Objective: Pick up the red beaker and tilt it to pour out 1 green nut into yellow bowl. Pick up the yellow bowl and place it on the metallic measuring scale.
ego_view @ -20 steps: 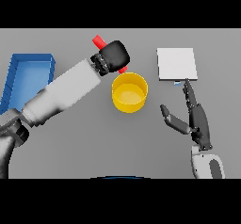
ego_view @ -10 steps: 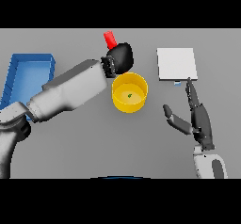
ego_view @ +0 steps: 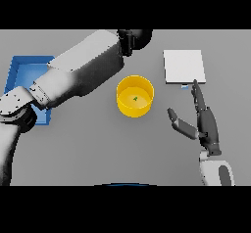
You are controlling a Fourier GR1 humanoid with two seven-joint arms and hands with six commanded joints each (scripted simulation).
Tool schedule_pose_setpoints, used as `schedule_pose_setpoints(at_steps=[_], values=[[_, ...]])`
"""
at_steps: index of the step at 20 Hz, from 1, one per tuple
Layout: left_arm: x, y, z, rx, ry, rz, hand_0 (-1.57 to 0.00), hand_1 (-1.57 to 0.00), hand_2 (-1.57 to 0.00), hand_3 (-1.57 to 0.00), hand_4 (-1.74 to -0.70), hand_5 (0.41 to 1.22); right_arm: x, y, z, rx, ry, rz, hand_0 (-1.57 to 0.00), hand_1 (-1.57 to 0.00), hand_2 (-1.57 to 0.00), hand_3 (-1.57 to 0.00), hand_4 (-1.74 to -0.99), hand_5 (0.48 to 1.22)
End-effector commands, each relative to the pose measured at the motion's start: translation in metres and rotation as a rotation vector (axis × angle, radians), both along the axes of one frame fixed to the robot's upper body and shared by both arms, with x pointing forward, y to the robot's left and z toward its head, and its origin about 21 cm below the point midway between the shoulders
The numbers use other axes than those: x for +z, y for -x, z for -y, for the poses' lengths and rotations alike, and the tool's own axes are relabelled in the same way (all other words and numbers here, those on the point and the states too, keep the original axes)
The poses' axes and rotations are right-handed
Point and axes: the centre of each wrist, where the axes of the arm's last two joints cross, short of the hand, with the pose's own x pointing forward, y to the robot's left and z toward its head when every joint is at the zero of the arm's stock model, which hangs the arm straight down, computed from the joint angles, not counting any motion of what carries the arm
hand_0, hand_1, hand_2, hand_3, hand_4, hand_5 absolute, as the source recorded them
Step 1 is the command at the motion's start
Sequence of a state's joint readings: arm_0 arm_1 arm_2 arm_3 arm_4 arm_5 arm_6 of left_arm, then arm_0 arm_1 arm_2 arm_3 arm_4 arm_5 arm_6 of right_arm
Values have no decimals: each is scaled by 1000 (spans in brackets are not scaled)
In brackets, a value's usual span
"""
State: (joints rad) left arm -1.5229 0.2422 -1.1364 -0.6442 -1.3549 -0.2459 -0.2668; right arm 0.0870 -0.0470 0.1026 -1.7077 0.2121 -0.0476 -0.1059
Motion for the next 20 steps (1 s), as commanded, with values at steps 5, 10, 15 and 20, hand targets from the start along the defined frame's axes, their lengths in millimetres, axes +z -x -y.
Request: schedule_pose_setpoints(at_steps=[5, 10, 15, 20], values=[[87, -27, -37, 156, 255, 88, -1571, -1571, -1571, -1571, -1722, 1221, -2, -2, -3, 18, -16, -3, 1, 1, 1, 1, -1117, 554], [149, -51, -130, 539, 890, -40, -1571, -1571, -1571, -1509, -1735, 1221, -1, -5, -2, 53, -23, 17, 1, 1, 1, 1, -1105, 578], [124, -61, -245, 761, 1468, -182, -1571, -1571, -1571, -1545, -1739, 1221, -2, -9, -2, 63, -8, 9, 1, 1, 1, 1, -1125, 601], [44, -58, -305, 1000, 1774, -97, -1571, -1571, -1571, -1562, -1740, 1221, 0, -9, 1, 79, 33, 18, 1, 1, 1, 1, -1142, 628]])
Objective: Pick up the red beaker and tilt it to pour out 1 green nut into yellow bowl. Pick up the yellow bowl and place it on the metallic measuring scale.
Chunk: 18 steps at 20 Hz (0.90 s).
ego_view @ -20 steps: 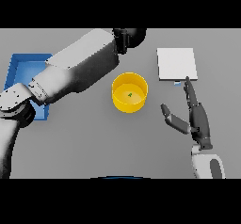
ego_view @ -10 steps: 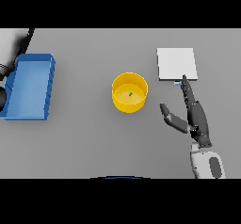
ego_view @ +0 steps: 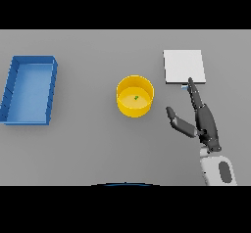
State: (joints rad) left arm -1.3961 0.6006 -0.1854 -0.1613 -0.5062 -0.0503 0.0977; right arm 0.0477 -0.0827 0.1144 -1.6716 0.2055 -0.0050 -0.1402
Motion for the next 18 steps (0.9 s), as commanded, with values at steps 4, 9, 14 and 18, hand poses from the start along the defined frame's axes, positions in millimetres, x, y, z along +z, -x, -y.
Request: schedule_pose_setpoints(at_steps=[4, 9, 14, 18], values=[[-47, 11, -29, 189, 209, -22, -1571, -1571, -1571, -1567, -1741, 1221, -4, 3, -5, 24, -15, -9, 1, 1, 1, 1, -1133, 655], [-119, 36, -44, 244, 351, -24, -1571, -1571, -1571, -1570, -1741, 1221, -2, 4, 2, 21, -7, 12, 1, 1, 1, 1, -1151, 676], [-159, 73, -40, 273, 422, -48, -1571, -1571, -1571, -1571, -1741, 1098, -3, -2, 1, 14, -2, -14, 1, 1, 1, 1, -1171, 677], [-161, 95, -30, 328, 458, -75, -1571, -1571, -1571, -1571, -1655, 868, -5, 5, 2, 19, -6, -15, 1, 1, 1, 1, -1155, 669]])
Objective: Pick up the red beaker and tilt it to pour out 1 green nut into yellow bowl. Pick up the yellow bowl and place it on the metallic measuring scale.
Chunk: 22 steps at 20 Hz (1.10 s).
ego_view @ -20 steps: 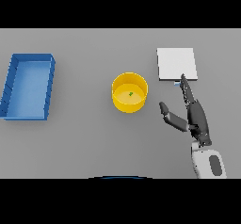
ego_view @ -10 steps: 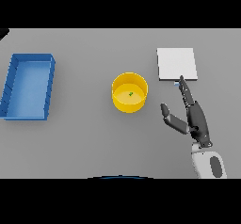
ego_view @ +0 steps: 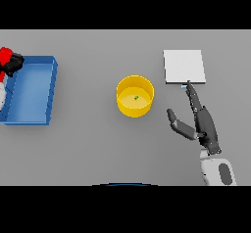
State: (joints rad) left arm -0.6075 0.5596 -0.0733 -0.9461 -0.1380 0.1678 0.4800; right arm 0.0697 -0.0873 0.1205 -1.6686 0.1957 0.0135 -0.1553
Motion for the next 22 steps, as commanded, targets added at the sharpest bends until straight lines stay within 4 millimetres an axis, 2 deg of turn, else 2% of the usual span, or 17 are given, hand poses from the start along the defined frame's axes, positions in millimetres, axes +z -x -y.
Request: schedule_pose_setpoints(at_steps=[1, 2, 4, 6, 8, 11, 15, 16, 18, 19, 22], values=[[4, 5, 0, -9, -2, -15, -1571, -1571, -1526, -1525, -1521, 818, 2, -3, 1, -4, -9, 3, 1, 1, 1, 1, -1155, 670], [5, 12, 0, -80, 1, -16, -1469, -1344, -1276, -1318, -1369, 774, 1, -2, 4, -8, -5, 4, 1, 1, 1, 1, -1153, 670], [12, 20, -2, -156, 57, -36, -940, -860, -817, -843, -1126, 705, -1, -2, 1, -7, -1, 3, 1, 1, 1, 1, -1149, 670], [13, 22, -4, -194, 73, -82, -601, -550, -522, -539, -976, 664, -2, -2, 2, 1, -9, 0, 1, 1, 1, 1, -1153, 670], [16, 24, -7, -210, 14, -134, -384, -351, -334, -345, -875, 644, -2, -3, 2, -4, -11, -3, 1, 1, 1, 1, -1155, 669], [13, 20, -2, -204, -47, -182, -196, -179, -170, -176, -813, 627, 0, -5, -3, -14, 20, 10, 1, 1, 1, 1, -1157, 665], [11, 19, 2, -228, -63, -130, -80, -73, -69, -72, -776, 631, 2, -2, -2, -23, 39, 1, 1, 1, 1, 1, -1144, 644], [14, 17, 2, -227, -49, -104, -64, -58, -55, -57, -778, 633, 7, -5, -2, -44, 96, -18, 1, 1, 1, 1, -1131, 631], [8, 21, 5, -249, -16, -57, -40, -37, -35, -36, -784, 644, 10, -9, -7, 28, 153, -4, 1, 1, 1, 1, -1087, 649], [9, 22, 8, -255, -3, -35, -32, -29, -28, -29, -786, 652, 13, -14, -2, 76, 197, 7, 1, 1, 1, 1, -1080, 662], [10, 24, 10, -258, 14, -23, -16, -15, -14, -14, -799, 666, 30, -32, -2, 179, 445, 30, 1, 1, 1, 1, -1122, 649]])
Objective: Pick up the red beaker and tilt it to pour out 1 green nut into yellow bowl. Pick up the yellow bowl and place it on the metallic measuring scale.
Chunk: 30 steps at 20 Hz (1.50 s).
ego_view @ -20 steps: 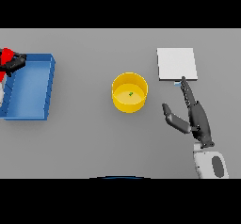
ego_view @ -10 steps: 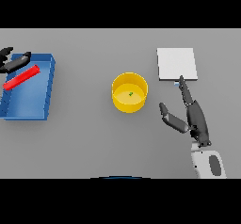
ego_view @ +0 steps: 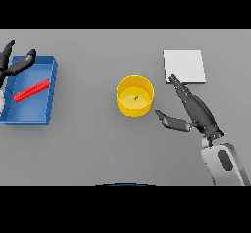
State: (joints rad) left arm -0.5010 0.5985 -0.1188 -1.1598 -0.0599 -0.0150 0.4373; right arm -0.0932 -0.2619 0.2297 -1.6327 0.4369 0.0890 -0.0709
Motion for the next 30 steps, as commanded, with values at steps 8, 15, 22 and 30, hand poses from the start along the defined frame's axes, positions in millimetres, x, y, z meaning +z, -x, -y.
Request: schedule_pose_setpoints(at_steps=[8, 15, 22, 30], values=[[0, 3, 1, 3, 19, -23, -2, -2, -1, -2, -811, 689, 29, -44, -30, 326, 518, 111, 1, 1, 1, 1, -1162, 637], [-1, 5, 0, -7, 24, -12, 0, 0, 0, 0, -808, 695, 20, -65, -55, 536, 713, 90, 1, 1, 1, 1, -1156, 642], [-1, 2, -5, -8, 7, -20, 1, 1, 1, 1, -807, 700, 18, -85, -82, 638, 875, 23, 1, 1, 1, 1, -1164, 670], [1, 3, -9, 2, -15, -28, 1, 1, 1, 1, -789, 711, 6, -98, -92, 669, 951, -58, 1, 1, 1, -22, -1195, 708]])
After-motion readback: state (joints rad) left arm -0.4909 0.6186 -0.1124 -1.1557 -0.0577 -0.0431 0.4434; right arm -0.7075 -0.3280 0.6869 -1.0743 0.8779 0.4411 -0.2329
